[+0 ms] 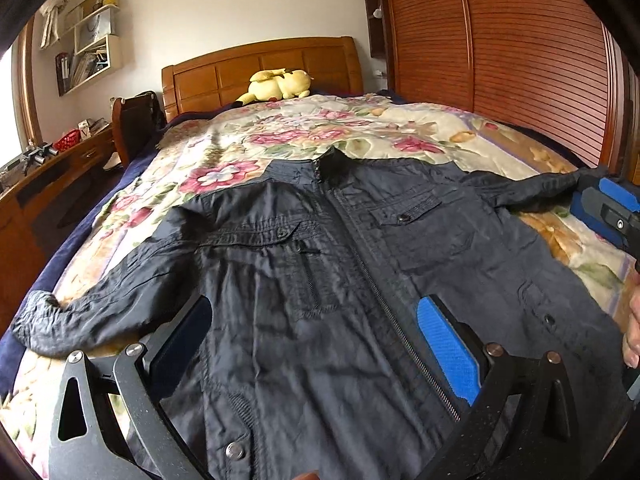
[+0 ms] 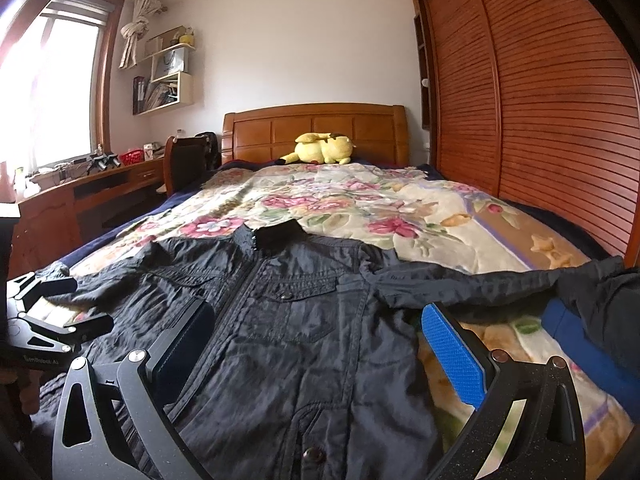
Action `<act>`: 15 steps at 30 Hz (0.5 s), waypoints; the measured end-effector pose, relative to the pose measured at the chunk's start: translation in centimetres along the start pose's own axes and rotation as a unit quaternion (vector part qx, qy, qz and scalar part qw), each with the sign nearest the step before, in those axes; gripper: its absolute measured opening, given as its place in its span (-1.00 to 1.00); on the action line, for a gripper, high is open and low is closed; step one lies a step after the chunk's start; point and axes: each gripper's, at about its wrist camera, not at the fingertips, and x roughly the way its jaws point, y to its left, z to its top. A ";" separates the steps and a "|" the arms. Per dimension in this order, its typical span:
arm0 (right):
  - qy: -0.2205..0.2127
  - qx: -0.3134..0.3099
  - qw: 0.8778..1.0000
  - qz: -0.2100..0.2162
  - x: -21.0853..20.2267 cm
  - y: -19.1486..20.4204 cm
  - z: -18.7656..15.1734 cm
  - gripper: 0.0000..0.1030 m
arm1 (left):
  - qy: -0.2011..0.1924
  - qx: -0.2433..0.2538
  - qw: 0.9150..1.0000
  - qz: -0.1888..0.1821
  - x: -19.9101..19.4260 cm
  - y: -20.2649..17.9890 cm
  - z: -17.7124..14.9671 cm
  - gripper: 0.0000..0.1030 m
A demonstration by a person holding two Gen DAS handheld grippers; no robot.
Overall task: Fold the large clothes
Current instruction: 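Move the right gripper to the sleeve cuff nearest it and grasp it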
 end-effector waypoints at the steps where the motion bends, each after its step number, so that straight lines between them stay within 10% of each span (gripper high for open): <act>1: 0.001 0.000 1.000 -0.003 0.2 -0.2 0.2 1.00 | 0.001 0.000 1.000 -0.002 0.3 -0.2 0.1 1.00; 15: 0.069 -0.043 0.994 -0.066 4.1 -4.9 3.1 0.99 | 0.009 0.007 0.999 -0.033 3.6 -3.2 2.5 1.00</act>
